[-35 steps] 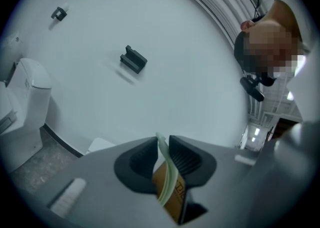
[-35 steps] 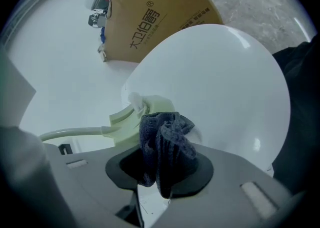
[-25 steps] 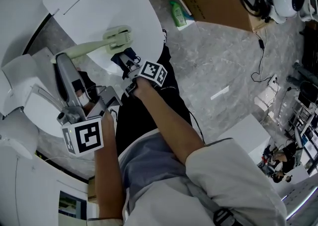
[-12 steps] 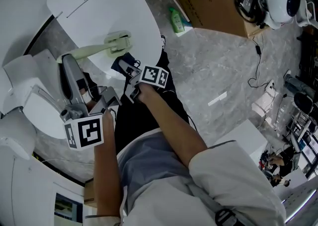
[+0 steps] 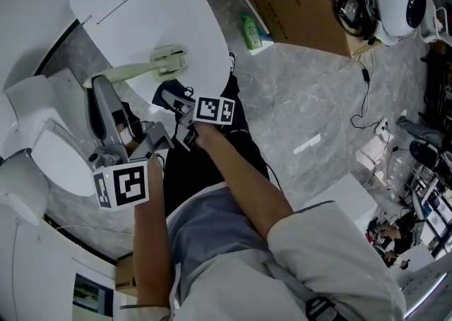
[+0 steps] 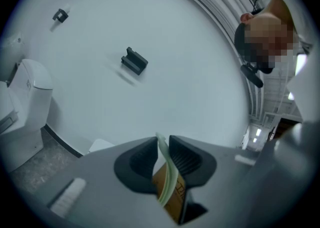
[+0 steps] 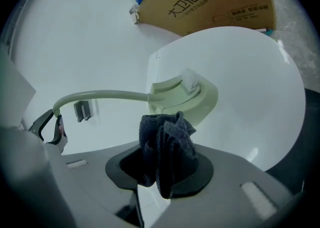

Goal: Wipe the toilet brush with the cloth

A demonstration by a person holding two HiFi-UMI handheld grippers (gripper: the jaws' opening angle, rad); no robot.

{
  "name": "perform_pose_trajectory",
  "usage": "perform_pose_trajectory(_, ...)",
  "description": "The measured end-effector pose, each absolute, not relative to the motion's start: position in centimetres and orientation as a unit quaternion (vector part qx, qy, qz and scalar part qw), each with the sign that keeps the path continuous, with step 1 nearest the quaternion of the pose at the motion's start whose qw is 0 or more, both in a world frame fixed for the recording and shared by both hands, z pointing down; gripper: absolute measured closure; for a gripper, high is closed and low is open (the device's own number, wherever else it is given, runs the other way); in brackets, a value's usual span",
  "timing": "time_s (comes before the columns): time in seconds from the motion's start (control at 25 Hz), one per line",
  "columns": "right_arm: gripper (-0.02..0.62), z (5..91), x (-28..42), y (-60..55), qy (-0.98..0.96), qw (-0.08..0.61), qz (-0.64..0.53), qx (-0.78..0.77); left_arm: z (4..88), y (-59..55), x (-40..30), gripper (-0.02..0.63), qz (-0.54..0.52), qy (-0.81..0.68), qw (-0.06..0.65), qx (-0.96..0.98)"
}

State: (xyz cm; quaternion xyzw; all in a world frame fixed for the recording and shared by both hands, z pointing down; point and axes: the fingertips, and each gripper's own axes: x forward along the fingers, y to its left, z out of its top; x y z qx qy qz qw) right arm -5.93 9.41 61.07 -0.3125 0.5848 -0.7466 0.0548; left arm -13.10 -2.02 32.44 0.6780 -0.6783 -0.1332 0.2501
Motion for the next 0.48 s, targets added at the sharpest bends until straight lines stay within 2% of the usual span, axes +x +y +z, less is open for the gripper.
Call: perform_pose_trajectory(0.48,0.486,59.9,-10.6,6.5,0.640,0.027,-0.724,-0.257,32.5,-2.0,-13.1,0.606,-0.128,-0.677,0.249,0.681)
